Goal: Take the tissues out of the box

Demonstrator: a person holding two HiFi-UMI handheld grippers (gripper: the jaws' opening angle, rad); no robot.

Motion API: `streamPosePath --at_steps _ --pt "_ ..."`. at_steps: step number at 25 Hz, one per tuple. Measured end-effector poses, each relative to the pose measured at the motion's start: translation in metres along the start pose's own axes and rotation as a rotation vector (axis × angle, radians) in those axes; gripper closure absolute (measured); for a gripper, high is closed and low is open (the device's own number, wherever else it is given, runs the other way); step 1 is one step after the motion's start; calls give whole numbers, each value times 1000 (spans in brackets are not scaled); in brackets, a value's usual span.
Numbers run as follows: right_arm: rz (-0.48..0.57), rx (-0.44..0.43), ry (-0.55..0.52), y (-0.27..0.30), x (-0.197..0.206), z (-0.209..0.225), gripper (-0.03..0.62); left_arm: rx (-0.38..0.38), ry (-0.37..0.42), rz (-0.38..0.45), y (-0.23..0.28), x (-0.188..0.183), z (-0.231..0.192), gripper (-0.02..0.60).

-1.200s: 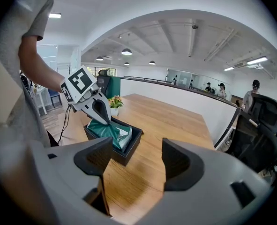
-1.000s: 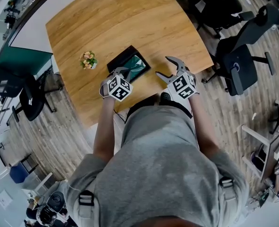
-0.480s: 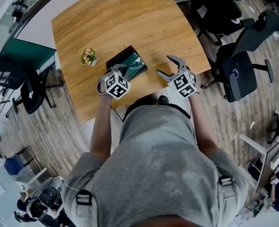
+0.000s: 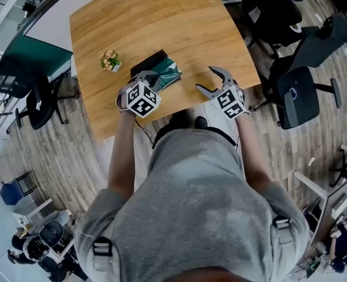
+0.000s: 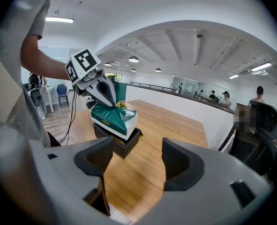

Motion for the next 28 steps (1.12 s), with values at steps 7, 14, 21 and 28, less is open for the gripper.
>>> streamPosePath --at_steps 7,14,21,28 --pt "10 -6 -6 -13 17 -2 267 18 -35 24 -18 -11 23 563" --pt "13 -21 -3 -26 40 -6 267 -5 -24 19 -34 -23 49 563" --pt "16 -39 -9 -31 53 -8 270 -28 -37 7 -45 -25 65 563" --pt "28 -43 28 -32 63 -8 275 -37 -54 -4 -51 -23 74 563"
Point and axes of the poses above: the fingertips, and each gripper's own axes: y forward along the fingers, z to its right, x out of its underside, the point moved 9 cm from there along -y, backward along the fingers, and after that the axes turned 15 degrees about -z, right-handed, at the moved point
